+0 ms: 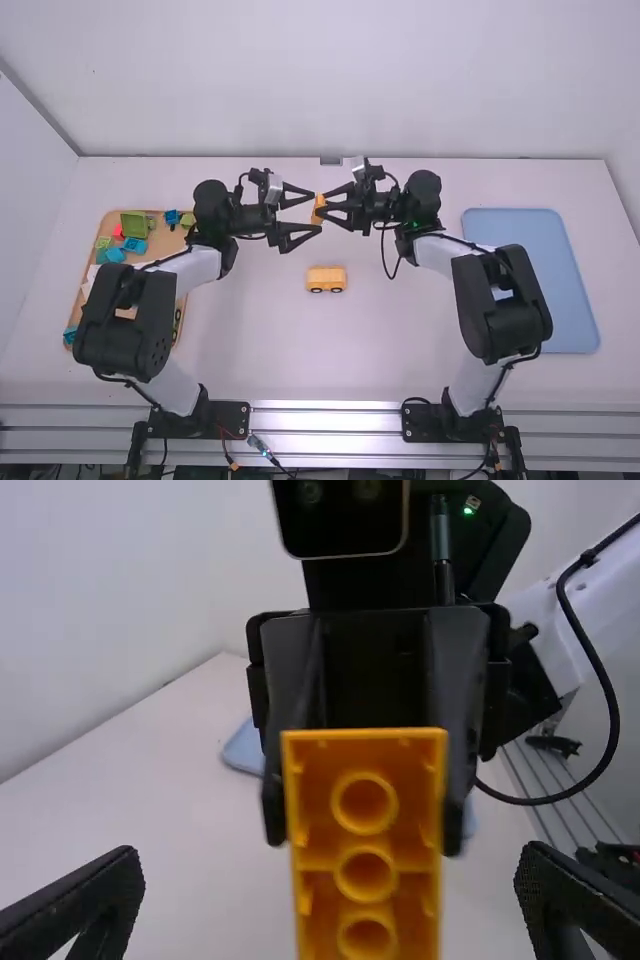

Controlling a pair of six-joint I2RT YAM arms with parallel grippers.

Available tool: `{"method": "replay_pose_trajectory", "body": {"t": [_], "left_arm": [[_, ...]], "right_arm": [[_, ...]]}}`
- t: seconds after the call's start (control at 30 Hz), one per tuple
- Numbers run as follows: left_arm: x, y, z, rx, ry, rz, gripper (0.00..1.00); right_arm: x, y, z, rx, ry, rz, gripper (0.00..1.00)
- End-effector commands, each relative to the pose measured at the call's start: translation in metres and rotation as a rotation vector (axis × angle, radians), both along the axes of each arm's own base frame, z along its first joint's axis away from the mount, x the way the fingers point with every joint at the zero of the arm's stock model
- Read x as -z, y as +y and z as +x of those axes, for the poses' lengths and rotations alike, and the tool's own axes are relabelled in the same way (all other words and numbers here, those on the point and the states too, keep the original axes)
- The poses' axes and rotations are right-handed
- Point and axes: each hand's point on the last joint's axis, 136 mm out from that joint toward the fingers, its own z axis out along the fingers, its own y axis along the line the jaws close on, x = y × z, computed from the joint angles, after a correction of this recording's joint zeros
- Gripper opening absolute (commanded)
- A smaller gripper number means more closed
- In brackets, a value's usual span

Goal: Assemble lego blocks to make yellow taxi

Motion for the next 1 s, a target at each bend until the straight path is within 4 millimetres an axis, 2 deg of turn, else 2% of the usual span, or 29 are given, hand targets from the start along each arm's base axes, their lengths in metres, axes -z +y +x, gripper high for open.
{"method": "replay_pose_trajectory", "body": {"t": [0.0,0.03,0.07,0.13,0.2,0.23,0.27,0.33,0.4,0.43,0.47,0.57,0.73,0.8,0.9,0.97], "left_arm": [[0.002,0.003,0.012,-0.076,-0.007,0.001,0.99],[0.010,0.009,0.024,-0.168,0.020,0.006,0.99],[0.014,0.012,0.030,-0.206,0.042,0.009,0.99],[0.040,0.022,0.041,-0.313,0.168,0.039,0.99],[0.064,0.036,0.047,-0.397,0.230,0.086,0.99],[0.072,0.042,0.048,-0.425,0.223,0.113,0.99],[0.075,0.044,0.048,-0.431,0.218,0.125,0.99],[0.084,0.054,0.050,-0.459,0.225,0.155,0.99],[0.086,0.062,0.052,-0.474,0.232,0.160,0.99],[0.087,0.069,0.054,-0.490,0.238,0.159,0.99],[0.087,0.072,0.055,-0.496,0.240,0.159,0.99],[0.089,0.084,0.058,-0.524,0.254,0.160,0.99],[0.094,0.092,0.058,-0.540,0.281,0.165,0.99],[0.097,0.092,0.057,-0.537,0.277,0.177,0.99],[0.097,0.086,0.052,-0.495,0.248,0.194,0.99],[0.097,0.083,0.049,-0.474,0.241,0.194,0.99]], "right_arm": [[0.000,-0.019,0.026,0.129,-0.010,-0.002,0.00],[0.014,-0.033,0.046,0.233,0.031,-0.033,0.00],[0.022,-0.040,0.056,0.285,0.053,-0.053,0.00],[0.053,-0.064,0.083,0.461,0.124,-0.148,0.00],[0.081,-0.083,0.097,0.581,0.185,-0.255,0.00],[0.098,-0.094,0.099,0.632,0.215,-0.337,0.00],[0.105,-0.100,0.099,0.651,0.224,-0.381,0.00],[0.131,-0.118,0.092,0.688,0.249,-0.589,0.00],[0.145,-0.126,0.081,0.668,0.251,-0.770,0.00],[0.154,-0.131,0.067,0.614,0.235,-0.918,0.00],[0.156,-0.133,0.061,0.593,0.232,-0.966,0.00],[0.167,-0.138,0.022,0.405,0.146,-1.247,0.00],[0.178,-0.137,0.004,0.276,-0.007,-1.416,0.00],[0.185,-0.128,-0.013,0.142,-0.094,-1.455,0.00],[0.195,-0.119,-0.025,0.033,-0.162,-1.479,0.00],[0.202,-0.116,-0.024,0.025,-0.177,-1.498,0.00]]}}
